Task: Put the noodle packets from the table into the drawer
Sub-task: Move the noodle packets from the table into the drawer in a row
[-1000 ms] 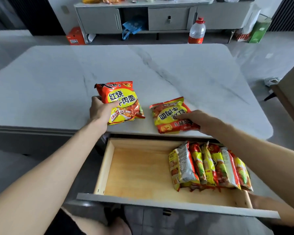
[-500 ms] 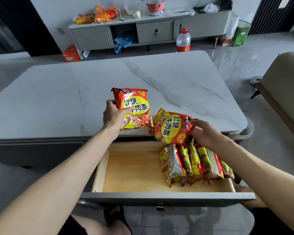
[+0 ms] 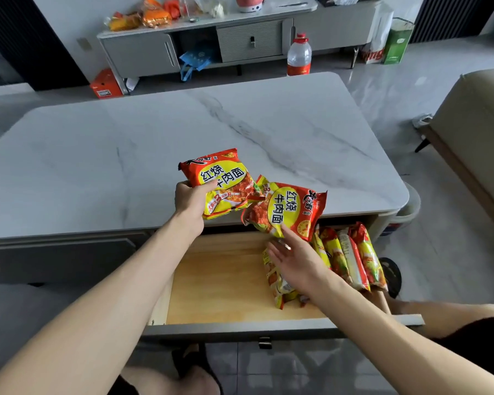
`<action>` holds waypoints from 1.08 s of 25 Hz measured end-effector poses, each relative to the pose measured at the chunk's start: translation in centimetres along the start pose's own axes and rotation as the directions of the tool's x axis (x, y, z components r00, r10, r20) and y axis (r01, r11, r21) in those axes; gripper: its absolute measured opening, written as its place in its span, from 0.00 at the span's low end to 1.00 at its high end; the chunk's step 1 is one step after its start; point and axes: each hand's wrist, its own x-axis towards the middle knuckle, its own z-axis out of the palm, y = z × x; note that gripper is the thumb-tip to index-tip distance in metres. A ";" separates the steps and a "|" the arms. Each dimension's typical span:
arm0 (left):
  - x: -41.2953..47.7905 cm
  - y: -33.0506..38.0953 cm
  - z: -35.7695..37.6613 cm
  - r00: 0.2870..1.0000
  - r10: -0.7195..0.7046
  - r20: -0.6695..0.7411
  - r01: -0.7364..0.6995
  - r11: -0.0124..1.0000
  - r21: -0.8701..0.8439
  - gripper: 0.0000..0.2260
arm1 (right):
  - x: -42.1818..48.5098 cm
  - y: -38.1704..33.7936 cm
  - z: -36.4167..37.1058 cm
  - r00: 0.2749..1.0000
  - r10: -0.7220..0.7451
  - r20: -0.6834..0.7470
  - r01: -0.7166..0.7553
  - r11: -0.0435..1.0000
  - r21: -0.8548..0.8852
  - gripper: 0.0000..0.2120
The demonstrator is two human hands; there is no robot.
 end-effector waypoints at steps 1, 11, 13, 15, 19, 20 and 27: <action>-0.1 0.2 -0.2 1.000 -0.005 0.000 0.005 1.000 -0.007 0.20 | 0.5 0.5 0.9 1.000 0.007 -0.002 -0.007 1.000 0.010 0.18; -1.8 1.7 -3.9 0.980 0.184 0.072 -0.193 0.968 0.157 0.21 | -2.2 -2.5 0.0 0.996 -0.065 -0.066 0.023 0.867 -0.498 0.09; -2.7 2.3 -4.2 0.947 0.284 0.152 -0.319 0.895 0.312 0.21 | -4.0 -3.4 -1.5 0.999 0.001 -0.032 -0.024 0.681 -0.732 0.13; -3.8 3.4 -4.1 0.850 0.428 0.309 -0.526 0.636 0.565 0.22 | -4.5 -3.9 -2.9 0.996 0.067 -0.054 -0.081 0.507 -0.858 0.17; -6.2 4.6 -3.6 0.624 0.384 0.681 -0.728 -0.030 0.684 0.22 | -3.2 -3.0 -4.1 0.964 0.228 -0.135 -0.231 0.480 -0.846 0.18; -6.5 4.3 -3.6 0.630 0.306 0.714 -0.725 -0.096 0.682 0.22 | -2.5 -2.5 -4.0 0.961 0.224 -0.162 -0.252 0.466 -0.848 0.18; -4.6 -3.4 -3.9 0.768 0.162 0.619 -0.573 -0.256 0.778 0.12 | 2.6 1.2 -2.0 0.985 -0.145 -0.091 -0.109 -0.118 -0.987 0.19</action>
